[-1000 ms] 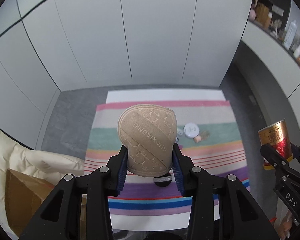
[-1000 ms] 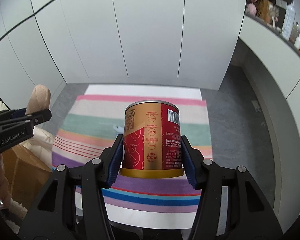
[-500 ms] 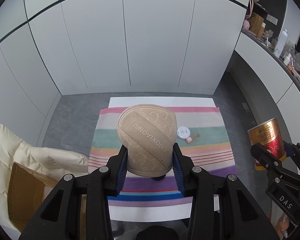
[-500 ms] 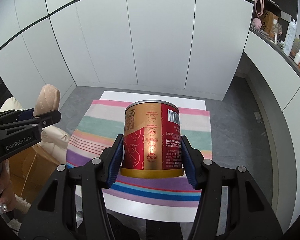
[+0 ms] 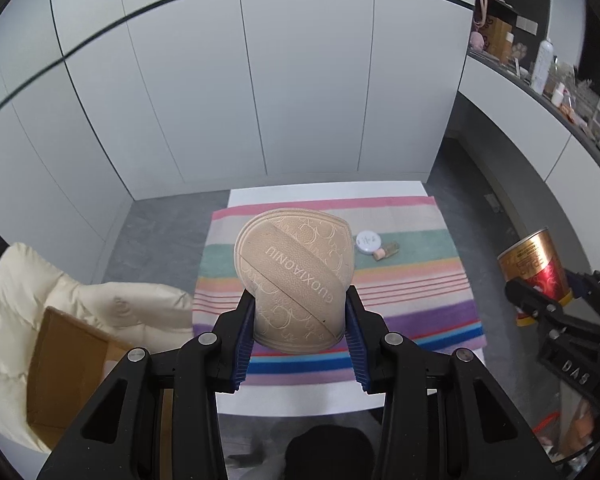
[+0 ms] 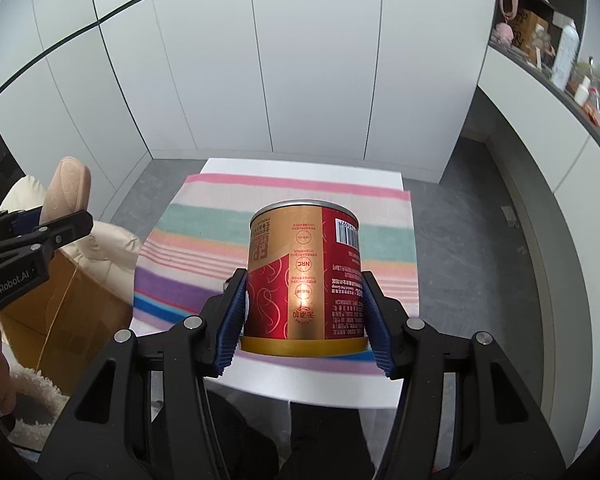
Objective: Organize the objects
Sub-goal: 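Lift the can with the right tool while the left tool lifts the puffs toward the cardboard box, then carry the red-and-gold can with the right tool while the left tool carries the beige puff over the box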
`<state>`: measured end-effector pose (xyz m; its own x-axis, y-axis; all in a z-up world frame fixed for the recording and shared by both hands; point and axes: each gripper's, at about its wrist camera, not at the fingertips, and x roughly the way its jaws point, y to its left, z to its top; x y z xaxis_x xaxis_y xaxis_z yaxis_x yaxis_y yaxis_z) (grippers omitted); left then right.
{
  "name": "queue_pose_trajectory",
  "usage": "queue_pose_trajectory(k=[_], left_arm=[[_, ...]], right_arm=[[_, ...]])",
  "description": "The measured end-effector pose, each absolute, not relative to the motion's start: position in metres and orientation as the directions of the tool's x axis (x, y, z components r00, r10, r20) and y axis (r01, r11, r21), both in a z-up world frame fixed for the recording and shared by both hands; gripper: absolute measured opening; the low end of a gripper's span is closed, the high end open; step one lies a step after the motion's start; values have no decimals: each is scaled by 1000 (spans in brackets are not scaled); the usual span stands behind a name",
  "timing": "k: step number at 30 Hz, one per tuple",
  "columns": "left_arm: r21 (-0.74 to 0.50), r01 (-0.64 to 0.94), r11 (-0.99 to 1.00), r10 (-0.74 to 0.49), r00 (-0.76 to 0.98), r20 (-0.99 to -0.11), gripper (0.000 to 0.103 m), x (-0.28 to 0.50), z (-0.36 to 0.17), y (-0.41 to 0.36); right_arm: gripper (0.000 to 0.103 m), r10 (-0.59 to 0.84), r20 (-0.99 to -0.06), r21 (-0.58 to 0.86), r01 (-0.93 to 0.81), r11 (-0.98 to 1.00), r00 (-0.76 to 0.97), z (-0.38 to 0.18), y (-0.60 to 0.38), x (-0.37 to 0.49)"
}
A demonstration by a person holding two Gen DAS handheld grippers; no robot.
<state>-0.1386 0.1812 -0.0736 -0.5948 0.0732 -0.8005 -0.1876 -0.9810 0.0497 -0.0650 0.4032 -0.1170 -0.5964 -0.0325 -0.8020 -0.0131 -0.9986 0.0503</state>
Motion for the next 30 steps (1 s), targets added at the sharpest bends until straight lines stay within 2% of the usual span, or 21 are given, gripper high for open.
queue_pose_trajectory(k=[11,24,30], left_arm=[[57,-206,-977,84,-615,-784,42,-67,-70,166],[53,-184,-982,61,-563,-824,42,-7,-102,128],[9,-197,-980,98,-529,-843,42,0,-110,117]], right_arm=[[57,-28,-817,78,-61,-995,-575,-131,411,5],[57,-64,-853,100,-41,-994,-518,-152,415,85],[57,-61,-863,103,-58,-993,-501,-158,417,101]])
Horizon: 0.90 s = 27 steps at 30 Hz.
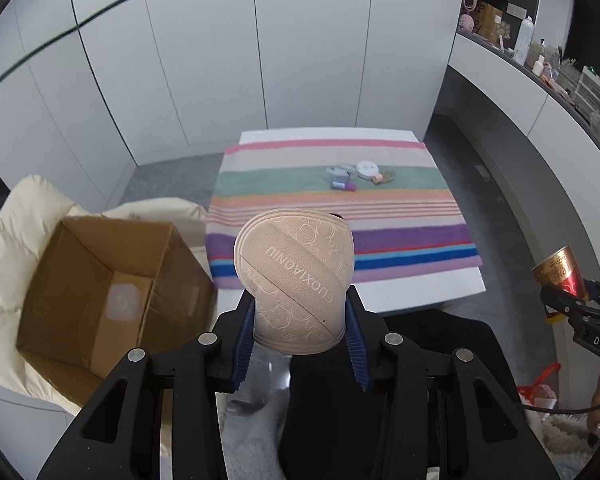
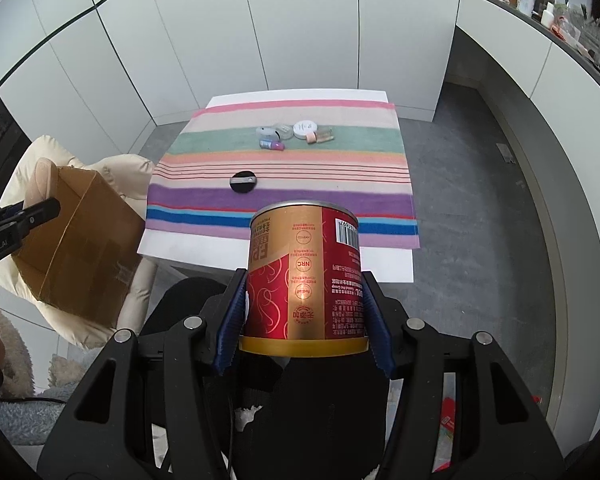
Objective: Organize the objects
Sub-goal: 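Carry the red-and-gold can with the right tool while the left tool carries the beige puff over the box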
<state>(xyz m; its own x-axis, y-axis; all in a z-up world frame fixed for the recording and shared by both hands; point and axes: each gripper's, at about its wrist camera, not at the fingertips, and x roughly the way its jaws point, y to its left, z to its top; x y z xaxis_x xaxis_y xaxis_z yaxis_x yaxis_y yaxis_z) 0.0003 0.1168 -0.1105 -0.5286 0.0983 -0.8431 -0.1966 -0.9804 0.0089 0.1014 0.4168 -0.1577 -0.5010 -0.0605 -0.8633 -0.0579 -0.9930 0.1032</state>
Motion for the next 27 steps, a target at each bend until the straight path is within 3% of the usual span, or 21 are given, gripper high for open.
queue_pose_trajectory(k=[13,27], left_arm=[[19,-115,-993,45,-530,-847,42,4,-121,75],[13,-16,-1000,-2,-534,-845,42,27,-119,29]], right_arm=[[57,-54,-869,83,-37,-996,-491,-157,398,96],[57,-120,-856,79,103,-992,-503,-147,334,87]])
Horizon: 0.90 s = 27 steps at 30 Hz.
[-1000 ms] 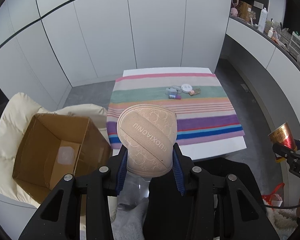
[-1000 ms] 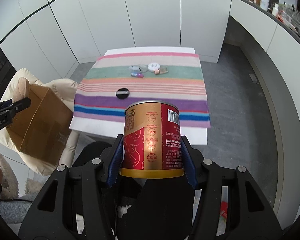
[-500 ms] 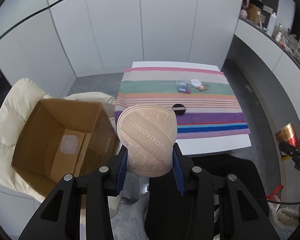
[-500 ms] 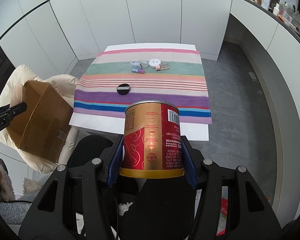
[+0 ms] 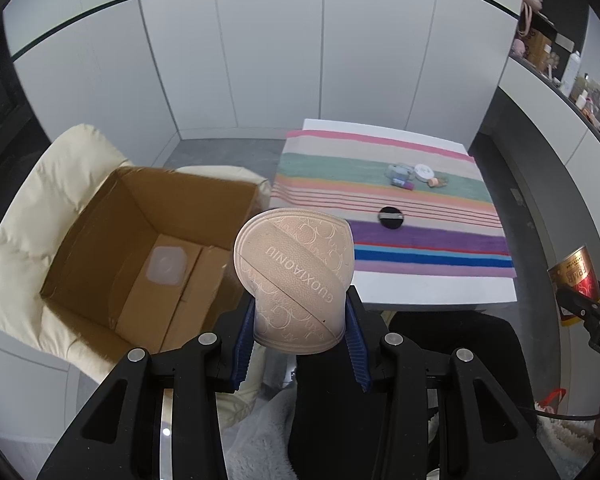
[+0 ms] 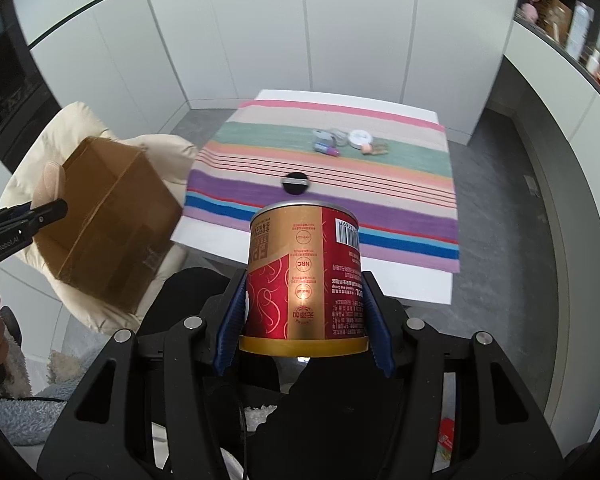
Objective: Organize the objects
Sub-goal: 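Carry the red-and-gold can with the right tool while the left tool carries the beige puff over the box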
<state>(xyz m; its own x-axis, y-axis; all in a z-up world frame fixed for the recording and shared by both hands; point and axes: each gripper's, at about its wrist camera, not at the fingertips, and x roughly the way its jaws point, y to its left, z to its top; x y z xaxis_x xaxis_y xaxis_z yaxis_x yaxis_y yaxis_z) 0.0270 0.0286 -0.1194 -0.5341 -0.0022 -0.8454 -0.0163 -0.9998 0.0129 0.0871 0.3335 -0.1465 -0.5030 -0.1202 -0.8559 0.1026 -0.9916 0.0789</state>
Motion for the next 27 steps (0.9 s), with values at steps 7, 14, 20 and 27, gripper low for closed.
queue_pose_trajectory(k=[7,14,20,27], left_arm=[[9,63,-998,-41,-528,-848,42,50,-121,-10],[17,163,-986,-103,-535,-839,42,74,-121,-52],[14,243,-970,-142,-518,-843,42,96,-123,-85],[13,302,-953,-170,-501,-848,42,110,-126,-110]], right_arm=[[57,-172,-847,82,195,-977,-504,-141,294,87],[57,-247,-830,102,300,-948,-499,-135,251,85],[57,-305,-828,109,399,-910,-470,-136,208,86],[57,-357,-834,105,513,-852,-422,-140,155,88]])
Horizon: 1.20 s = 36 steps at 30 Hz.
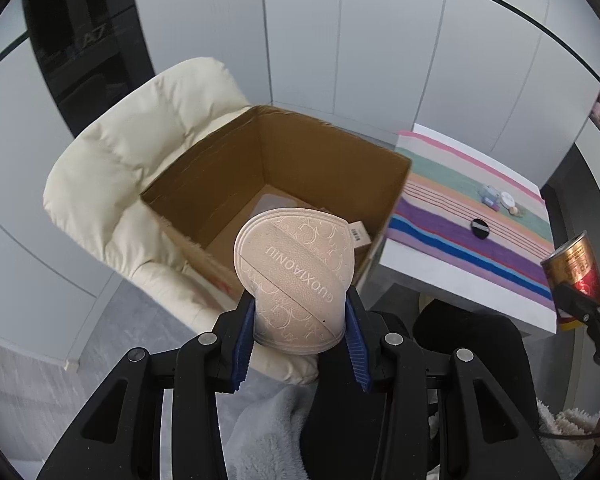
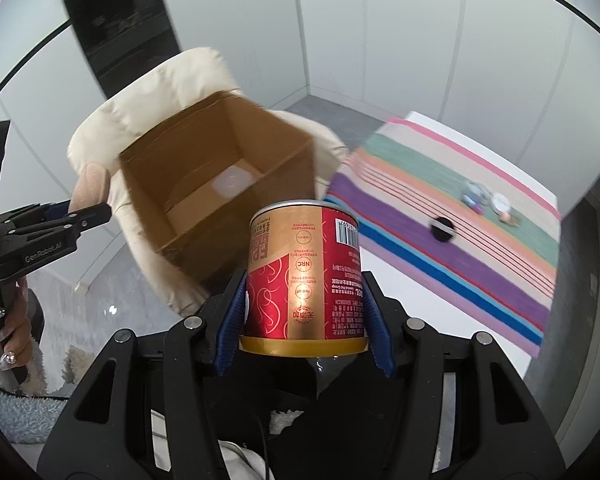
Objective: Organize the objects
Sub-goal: 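Carry the red-and-gold can with the right tool while the left tool carries the beige puff over the box, then open both tools to drop the can and puff into the cardboard box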
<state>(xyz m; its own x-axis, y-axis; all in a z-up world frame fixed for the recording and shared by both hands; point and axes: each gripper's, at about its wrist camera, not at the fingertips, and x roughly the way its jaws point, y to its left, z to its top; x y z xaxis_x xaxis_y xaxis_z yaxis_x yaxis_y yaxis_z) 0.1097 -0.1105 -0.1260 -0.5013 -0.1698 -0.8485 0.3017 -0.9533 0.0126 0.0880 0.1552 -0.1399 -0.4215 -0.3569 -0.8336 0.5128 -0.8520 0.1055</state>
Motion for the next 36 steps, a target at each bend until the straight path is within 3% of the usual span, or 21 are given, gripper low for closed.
queue_pose_trajectory(k=[14,36], left_arm=[[16,345,-939,-183,-458,-870,42,95,-145,-135],[37,406,-913,-239,-460,-855,44,-23,-162,-210]], right_arm=[[57,-363,-856,97,576,-812,-368,-157,114,68],[57,-385,-879,65,727,-684,-283,-203,-25,-32]])
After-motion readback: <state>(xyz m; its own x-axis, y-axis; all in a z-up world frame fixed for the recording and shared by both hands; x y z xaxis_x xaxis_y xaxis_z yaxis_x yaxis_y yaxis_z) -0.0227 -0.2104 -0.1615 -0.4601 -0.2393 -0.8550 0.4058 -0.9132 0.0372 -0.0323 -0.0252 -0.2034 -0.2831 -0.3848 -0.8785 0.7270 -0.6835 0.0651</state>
